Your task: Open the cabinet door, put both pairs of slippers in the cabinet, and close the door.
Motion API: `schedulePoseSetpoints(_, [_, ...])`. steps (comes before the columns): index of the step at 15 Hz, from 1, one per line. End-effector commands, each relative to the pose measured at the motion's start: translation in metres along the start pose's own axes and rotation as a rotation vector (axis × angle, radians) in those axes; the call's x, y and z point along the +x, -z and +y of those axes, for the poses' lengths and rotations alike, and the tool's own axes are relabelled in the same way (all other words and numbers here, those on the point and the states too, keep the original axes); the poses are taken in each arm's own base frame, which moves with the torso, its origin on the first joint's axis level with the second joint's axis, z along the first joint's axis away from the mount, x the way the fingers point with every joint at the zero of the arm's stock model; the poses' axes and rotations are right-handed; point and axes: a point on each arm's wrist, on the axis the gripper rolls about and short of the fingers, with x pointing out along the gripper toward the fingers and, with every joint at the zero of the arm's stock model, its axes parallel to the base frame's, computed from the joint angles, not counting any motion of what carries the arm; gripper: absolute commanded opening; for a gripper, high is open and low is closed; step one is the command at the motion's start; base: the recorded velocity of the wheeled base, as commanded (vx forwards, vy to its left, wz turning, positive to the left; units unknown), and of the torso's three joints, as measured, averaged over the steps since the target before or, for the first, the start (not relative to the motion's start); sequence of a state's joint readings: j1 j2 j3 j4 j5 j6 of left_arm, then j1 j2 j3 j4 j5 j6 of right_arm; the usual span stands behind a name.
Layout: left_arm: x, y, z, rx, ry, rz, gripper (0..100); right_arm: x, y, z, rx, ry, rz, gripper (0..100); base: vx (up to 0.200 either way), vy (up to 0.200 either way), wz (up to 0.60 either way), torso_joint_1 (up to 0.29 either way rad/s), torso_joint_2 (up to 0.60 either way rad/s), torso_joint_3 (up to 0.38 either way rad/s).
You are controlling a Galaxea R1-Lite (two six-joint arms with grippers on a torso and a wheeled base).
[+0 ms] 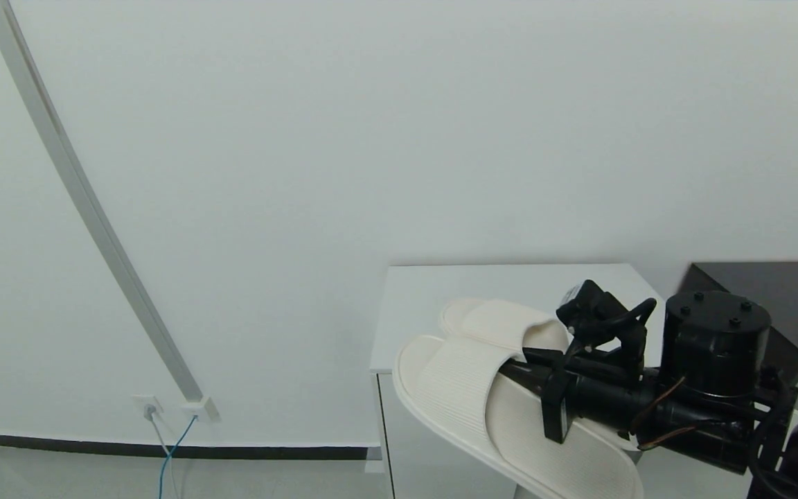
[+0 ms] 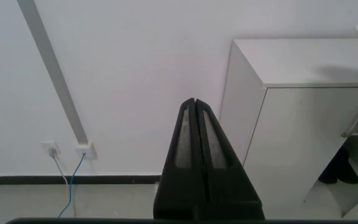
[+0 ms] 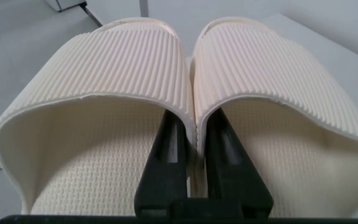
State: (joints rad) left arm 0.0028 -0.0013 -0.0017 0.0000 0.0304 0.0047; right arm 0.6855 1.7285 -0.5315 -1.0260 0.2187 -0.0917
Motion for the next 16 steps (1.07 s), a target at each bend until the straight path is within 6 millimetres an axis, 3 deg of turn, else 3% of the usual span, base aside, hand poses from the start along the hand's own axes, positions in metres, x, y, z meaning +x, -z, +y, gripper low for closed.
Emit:
schedulePoseSetpoints(1, [0.0001, 0.0, 0.0, 0.0, -0.002, 0.001, 0, 0.0011, 0.003, 0.0001, 0.002, -0.003, 0.011, 0, 0.0, 0.0, 0.0, 0.0, 0.0, 0.0])
schedulePoseSetpoints(10, [0.0001, 0.0, 0.0001, -0.002, -0.005, 0.001, 0, -0.0042, 0.0085, 0.0022, 0.007, -0.007, 0.032, 0, -0.2, 0.0, 0.0, 0.002, 0.0, 0.004])
schedulePoseSetpoints(16, [0.0001, 0.0, 0.0001, -0.002, -0.004, 0.001, 0, -0.0042, 0.0096, 0.0027, 0.007, -0.007, 0.036, 0, 0.0, 0.0, 0.0, 0.0, 0.0, 0.0])
